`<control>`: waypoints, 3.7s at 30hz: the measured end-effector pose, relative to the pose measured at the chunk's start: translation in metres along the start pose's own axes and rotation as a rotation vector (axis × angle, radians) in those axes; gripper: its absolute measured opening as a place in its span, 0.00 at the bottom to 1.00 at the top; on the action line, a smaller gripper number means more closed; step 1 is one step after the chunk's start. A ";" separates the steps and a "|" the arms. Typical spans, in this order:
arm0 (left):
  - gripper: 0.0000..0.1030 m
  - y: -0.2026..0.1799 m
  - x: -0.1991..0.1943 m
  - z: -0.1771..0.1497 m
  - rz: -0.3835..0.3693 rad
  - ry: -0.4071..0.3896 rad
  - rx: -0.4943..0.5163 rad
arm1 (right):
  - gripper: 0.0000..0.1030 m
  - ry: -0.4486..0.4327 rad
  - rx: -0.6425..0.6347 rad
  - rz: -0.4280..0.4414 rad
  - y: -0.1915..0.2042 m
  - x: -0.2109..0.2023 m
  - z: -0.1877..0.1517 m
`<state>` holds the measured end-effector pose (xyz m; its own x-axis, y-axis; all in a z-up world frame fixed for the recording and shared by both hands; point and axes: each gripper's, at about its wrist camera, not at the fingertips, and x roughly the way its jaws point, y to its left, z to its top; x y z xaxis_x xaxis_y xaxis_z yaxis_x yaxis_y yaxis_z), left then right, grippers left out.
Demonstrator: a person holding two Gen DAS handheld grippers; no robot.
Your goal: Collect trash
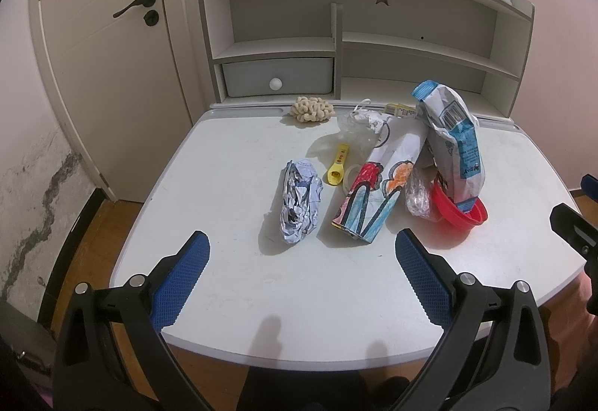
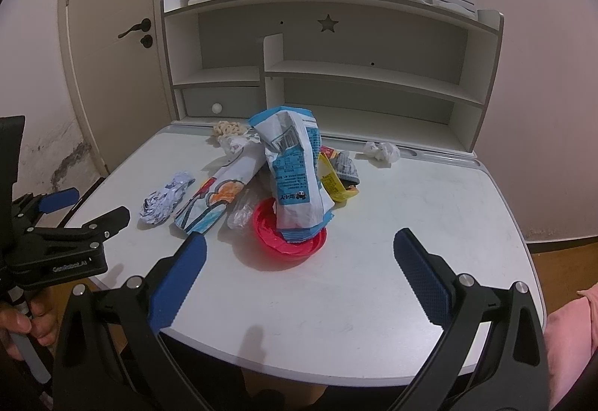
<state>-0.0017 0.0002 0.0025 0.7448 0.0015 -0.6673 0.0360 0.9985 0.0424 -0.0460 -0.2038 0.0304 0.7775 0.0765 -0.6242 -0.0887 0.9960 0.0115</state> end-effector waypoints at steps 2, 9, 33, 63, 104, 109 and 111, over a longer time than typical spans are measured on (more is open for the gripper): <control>0.94 0.000 -0.001 0.000 0.000 0.000 0.001 | 0.94 0.001 0.001 0.000 0.000 0.000 0.000; 0.94 -0.001 -0.001 -0.001 0.000 -0.001 0.002 | 0.94 0.001 0.001 0.000 0.001 0.000 0.000; 0.94 0.000 0.006 -0.006 -0.001 0.016 0.002 | 0.94 0.004 0.006 0.005 0.001 0.000 0.000; 0.29 0.026 0.142 0.018 -0.093 0.204 0.100 | 0.94 0.147 0.059 0.034 -0.024 0.074 -0.004; 0.29 -0.411 -0.056 -0.079 -0.953 -0.005 0.666 | 0.32 0.069 0.574 -0.652 -0.362 -0.096 -0.168; 0.29 -0.491 -0.040 -0.149 -1.068 0.115 0.782 | 0.32 0.177 0.737 -0.668 -0.420 -0.077 -0.252; 0.29 -0.521 -0.017 -0.178 -1.056 0.171 0.821 | 0.32 0.248 0.796 -0.649 -0.434 -0.057 -0.286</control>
<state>-0.1521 -0.5105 -0.1407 0.0235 -0.6743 -0.7381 0.9662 0.2048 -0.1563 -0.2298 -0.6541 -0.1619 0.3723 -0.4041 -0.8355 0.8025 0.5924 0.0711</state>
